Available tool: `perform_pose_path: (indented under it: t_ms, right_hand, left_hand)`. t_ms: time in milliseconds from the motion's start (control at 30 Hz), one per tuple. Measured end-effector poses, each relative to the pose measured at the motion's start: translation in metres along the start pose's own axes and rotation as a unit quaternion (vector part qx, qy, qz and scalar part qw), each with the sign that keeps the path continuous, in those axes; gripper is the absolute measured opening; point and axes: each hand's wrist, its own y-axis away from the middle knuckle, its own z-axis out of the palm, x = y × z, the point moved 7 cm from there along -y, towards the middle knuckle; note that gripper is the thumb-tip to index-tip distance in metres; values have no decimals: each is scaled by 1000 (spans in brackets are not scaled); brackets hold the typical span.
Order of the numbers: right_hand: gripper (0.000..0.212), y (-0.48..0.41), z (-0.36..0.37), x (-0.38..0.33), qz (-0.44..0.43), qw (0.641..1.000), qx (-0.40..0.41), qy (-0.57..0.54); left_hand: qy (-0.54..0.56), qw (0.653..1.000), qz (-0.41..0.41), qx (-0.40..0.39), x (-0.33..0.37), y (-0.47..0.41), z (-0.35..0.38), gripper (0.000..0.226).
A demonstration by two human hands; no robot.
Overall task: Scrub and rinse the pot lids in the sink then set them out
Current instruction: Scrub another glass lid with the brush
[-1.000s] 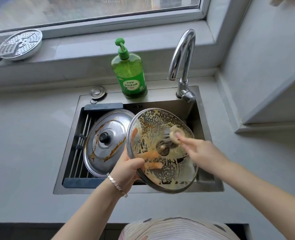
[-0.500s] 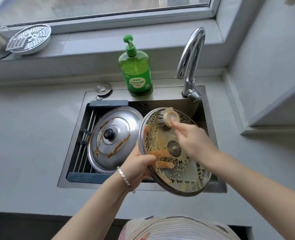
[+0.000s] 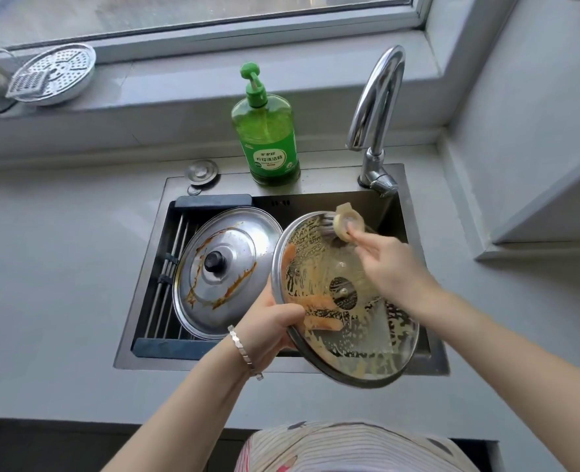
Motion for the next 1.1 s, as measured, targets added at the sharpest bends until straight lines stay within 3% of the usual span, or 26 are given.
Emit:
perform_pose_path:
  t_ms: [67, 167, 300, 500, 600, 667, 833, 1000, 1100]
  right_hand:
    - [44, 5, 4, 2, 14, 1000, -9, 2]
    - [42, 19, 25, -20, -36, 996, -64, -52]
    - [43, -5, 7, -5, 19, 1000, 9, -22]
    - [48, 29, 43, -32, -123, 986, -100, -45]
    - [52, 50, 43, -21, -146, 975, -166, -8]
    - [53, 56, 42, -14, -135, 972, -191, 6]
    - [45, 12, 18, -23, -121, 989, -79, -13]
    - [51, 52, 42, -28, -167, 968, -186, -2]
    - [50, 32, 28, -13, -150, 979, -137, 11]
  left_hand:
    - [-17, 1000, 2, 1, -1, -1, 0, 64]
    - [-14, 1000, 4, 4, -1, -1, 1, 60]
    - [-14, 1000, 1, 0, -4, -4, -1, 65]
    - [-13, 999, 1, 30, 0, -6, -15, 64]
    - [-26, 999, 20, 29, 7, -4, -24, 55]
    - [-33, 999, 27, 22, 8, -3, -23, 64]
    - [-22, 1000, 15, -14, 1, -4, -10, 63]
    - [-16, 999, 40, 27, 7, -4, -26, 51]
    - [-15, 998, 53, 10, 9, -3, -24, 65]
